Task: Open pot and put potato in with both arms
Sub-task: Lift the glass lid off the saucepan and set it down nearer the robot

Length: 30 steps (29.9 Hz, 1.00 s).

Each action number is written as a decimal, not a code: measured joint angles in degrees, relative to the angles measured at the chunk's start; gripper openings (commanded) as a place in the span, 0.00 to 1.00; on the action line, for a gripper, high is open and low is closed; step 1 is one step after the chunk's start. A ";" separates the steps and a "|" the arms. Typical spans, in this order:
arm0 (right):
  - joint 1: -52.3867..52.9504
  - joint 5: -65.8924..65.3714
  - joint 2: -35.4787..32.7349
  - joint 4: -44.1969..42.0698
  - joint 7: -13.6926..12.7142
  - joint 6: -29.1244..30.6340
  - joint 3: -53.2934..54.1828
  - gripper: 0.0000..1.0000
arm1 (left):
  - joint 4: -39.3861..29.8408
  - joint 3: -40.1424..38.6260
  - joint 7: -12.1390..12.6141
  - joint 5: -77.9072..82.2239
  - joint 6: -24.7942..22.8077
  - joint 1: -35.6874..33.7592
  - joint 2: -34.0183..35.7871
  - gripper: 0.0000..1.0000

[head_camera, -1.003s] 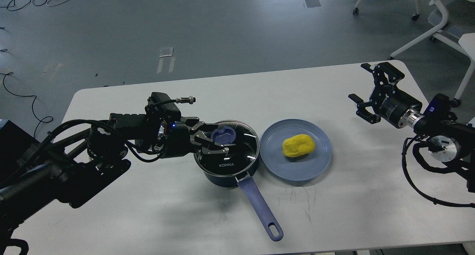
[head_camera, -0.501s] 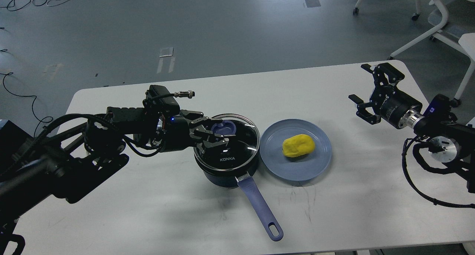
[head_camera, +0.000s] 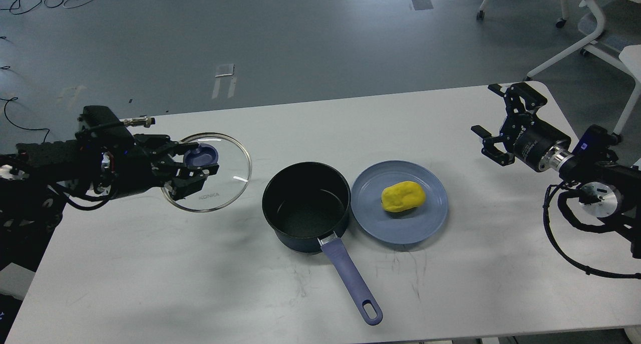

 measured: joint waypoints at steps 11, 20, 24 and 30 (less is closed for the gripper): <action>-0.02 0.00 0.00 0.02 0.00 0.00 0.00 1.00 | 8.56 5.61 -0.01 -3.77 8.25 5.84 -0.56 0.41; -0.09 -0.01 -0.10 0.00 0.00 -0.05 0.00 1.00 | 14.86 5.71 -0.02 -3.71 10.59 9.29 -4.57 0.46; -0.11 0.00 -0.30 0.00 0.00 -0.08 0.00 1.00 | 16.40 5.71 0.00 -3.70 11.06 10.00 -5.56 0.49; -0.11 0.00 -0.43 0.02 0.00 -0.09 -0.02 1.00 | 17.15 5.78 -0.01 -3.79 11.32 10.35 -5.85 0.77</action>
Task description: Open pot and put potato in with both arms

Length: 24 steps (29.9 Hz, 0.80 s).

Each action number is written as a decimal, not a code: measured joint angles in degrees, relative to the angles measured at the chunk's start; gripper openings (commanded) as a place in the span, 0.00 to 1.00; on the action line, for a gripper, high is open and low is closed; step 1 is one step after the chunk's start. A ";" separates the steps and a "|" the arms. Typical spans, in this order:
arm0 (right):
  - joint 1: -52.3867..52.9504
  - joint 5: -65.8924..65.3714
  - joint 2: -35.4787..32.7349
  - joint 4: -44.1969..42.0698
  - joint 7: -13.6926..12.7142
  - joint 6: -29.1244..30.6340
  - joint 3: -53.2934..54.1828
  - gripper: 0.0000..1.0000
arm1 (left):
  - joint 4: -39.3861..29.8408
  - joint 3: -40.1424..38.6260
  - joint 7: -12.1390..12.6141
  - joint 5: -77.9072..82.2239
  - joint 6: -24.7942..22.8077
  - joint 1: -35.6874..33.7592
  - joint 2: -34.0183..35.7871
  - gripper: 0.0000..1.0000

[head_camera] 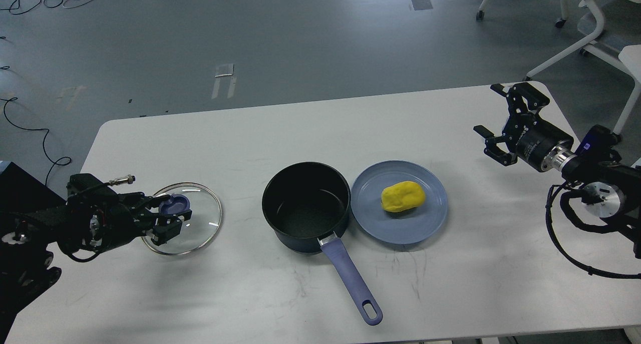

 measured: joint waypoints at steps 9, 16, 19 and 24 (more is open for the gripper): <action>-0.01 0.00 -0.68 0.25 0.00 0.00 -0.06 1.00 | 0.01 0.06 -0.01 -0.43 0.01 0.07 0.18 0.97; 0.60 -0.09 -2.53 2.14 0.00 0.00 -0.08 1.00 | -1.45 -0.56 0.01 -9.07 -0.50 -1.92 0.89 0.98; 2.46 -2.94 -5.38 4.42 0.00 0.06 -0.66 1.00 | -3.30 -0.58 0.02 -22.14 -2.47 -6.83 1.19 0.98; 8.87 -16.57 -9.73 10.00 0.00 0.09 -5.11 1.00 | -4.37 -0.82 0.02 -48.23 -12.24 -13.13 0.92 0.98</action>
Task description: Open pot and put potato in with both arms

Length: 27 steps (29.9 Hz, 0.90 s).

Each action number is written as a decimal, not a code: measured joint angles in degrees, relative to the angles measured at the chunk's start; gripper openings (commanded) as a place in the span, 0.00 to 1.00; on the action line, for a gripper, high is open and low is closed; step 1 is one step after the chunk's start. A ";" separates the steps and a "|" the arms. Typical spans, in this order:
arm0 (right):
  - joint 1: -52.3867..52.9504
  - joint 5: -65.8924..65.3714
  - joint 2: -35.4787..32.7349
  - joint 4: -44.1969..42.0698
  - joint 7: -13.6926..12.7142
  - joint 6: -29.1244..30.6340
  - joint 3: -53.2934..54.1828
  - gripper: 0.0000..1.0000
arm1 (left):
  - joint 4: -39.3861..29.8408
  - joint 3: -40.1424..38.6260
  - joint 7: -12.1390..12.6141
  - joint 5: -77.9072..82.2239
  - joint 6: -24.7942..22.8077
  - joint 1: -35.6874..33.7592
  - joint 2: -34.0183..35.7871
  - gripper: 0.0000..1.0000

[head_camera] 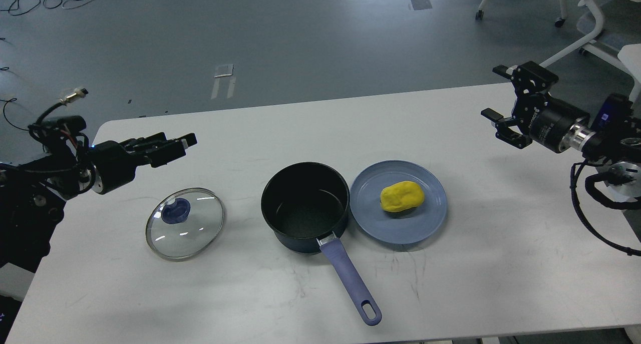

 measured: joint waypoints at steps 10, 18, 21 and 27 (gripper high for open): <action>25.96 -25.98 -2.20 10.15 0.01 -0.34 -24.05 1.00 | 0.53 -1.07 0.00 -40.39 -7.29 -2.78 -2.90 0.98; 40.82 -45.67 7.38 15.75 0.01 -2.64 -42.71 1.00 | 0.73 -7.06 0.00 -53.64 -12.63 0.15 -3.48 0.98; 43.18 -49.29 13.84 15.62 0.02 -6.77 -49.83 1.00 | 0.72 -9.36 0.43 -56.06 -14.74 1.54 -3.50 0.98; 44.44 -52.45 25.16 10.61 0.01 -14.61 -60.05 1.00 | 0.72 -11.19 2.19 -56.63 -16.18 2.87 -3.48 0.98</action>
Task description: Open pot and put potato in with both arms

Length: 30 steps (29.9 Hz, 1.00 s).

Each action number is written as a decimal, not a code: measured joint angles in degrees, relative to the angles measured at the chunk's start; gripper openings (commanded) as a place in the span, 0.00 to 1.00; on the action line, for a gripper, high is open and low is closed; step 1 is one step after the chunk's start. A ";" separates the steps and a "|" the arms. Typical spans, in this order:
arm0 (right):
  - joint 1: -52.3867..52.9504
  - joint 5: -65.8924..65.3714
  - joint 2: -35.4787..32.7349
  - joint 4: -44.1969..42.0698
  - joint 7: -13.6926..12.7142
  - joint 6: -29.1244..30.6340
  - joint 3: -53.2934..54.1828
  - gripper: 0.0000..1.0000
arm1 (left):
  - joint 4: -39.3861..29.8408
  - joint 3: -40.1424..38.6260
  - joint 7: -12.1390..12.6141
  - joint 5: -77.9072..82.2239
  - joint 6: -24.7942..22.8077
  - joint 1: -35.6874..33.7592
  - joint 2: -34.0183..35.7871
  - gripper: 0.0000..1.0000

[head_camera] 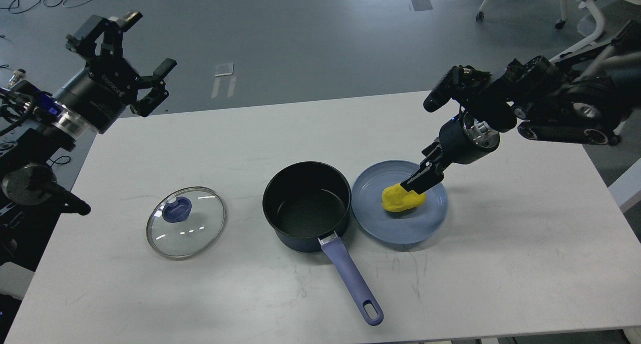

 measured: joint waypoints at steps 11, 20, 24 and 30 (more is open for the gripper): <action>-0.48 -2.08 10.37 -4.04 -0.01 -6.64 -8.81 1.00 | -0.01 -0.17 0.04 0.00 -0.06 0.30 -0.01 0.98; -3.24 -2.12 11.31 -4.43 -0.01 -7.31 -9.36 1.00 | -0.01 -0.20 0.04 0.00 -0.11 0.82 0.22 0.98; -5.08 -2.18 12.02 -5.83 -0.01 -8.53 -9.55 1.00 | -0.01 -0.20 0.04 0.00 -0.15 1.12 0.31 0.98; -6.53 -2.19 12.58 -7.14 -0.01 -10.23 -9.66 0.89 | -0.01 -0.20 0.04 0.00 -0.16 1.41 0.32 0.98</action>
